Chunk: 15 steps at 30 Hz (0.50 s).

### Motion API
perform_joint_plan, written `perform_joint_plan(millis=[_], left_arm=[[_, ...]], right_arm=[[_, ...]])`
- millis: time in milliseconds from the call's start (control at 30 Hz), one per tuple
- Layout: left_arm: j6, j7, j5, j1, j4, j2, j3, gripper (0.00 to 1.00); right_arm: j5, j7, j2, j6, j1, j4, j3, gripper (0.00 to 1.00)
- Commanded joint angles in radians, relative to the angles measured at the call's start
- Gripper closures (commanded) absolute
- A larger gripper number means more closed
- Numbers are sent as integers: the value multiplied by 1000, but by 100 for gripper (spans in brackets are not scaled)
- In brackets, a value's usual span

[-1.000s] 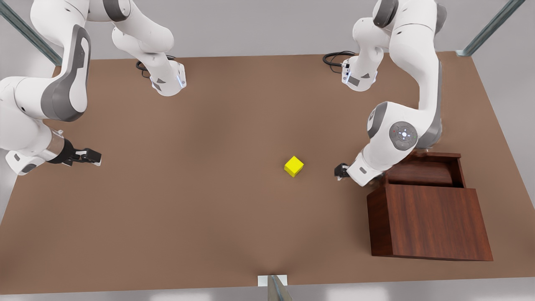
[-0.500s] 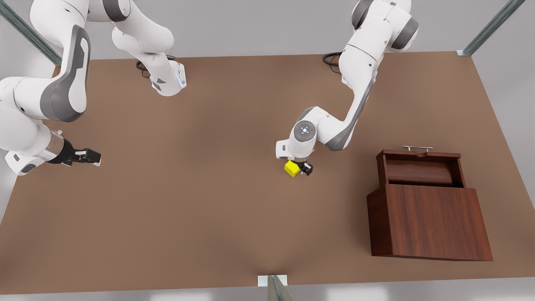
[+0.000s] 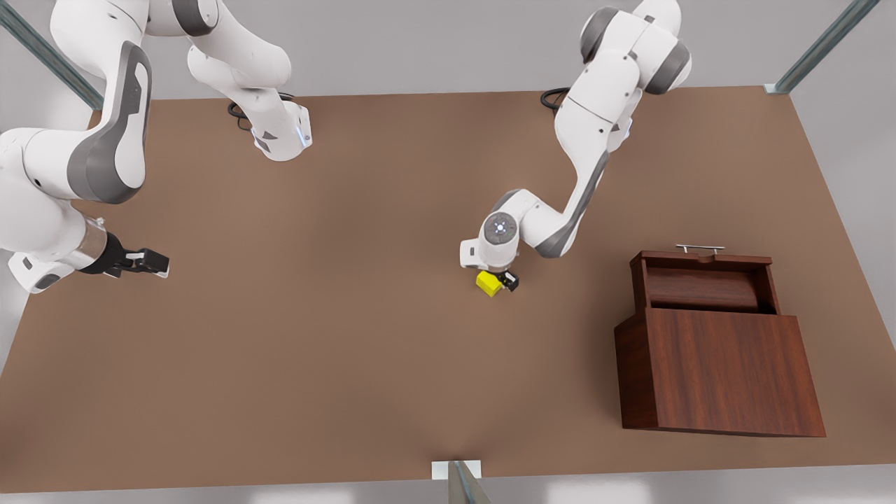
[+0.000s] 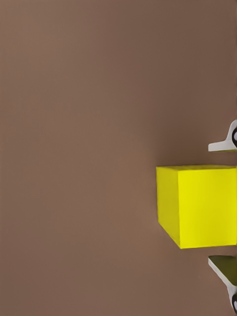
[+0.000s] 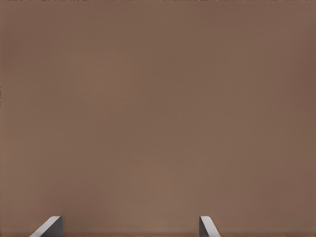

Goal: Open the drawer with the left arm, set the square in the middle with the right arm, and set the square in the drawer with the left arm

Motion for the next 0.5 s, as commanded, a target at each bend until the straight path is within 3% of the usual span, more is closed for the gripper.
perform_joint_plan(millis=[0, 333, 400, 467], left_arm=[[0, 0, 8, 0, 0, 1, 0, 0], [39, -28, 71, 0, -1, 35, 2, 0], [39, -29, 71, 0, -1, 36, 2, 14], [40, -29, 71, 0, 0, 38, 2, 22]], right_arm=[[0, 0, 0, 0, 0, 0, 0, 0], [0, 0, 1, 8, 0, 0, 0, 0], [0, 0, 1, 8, 0, 0, 0, 0], [0, 0, 1, 8, 0, 0, 0, 0]])
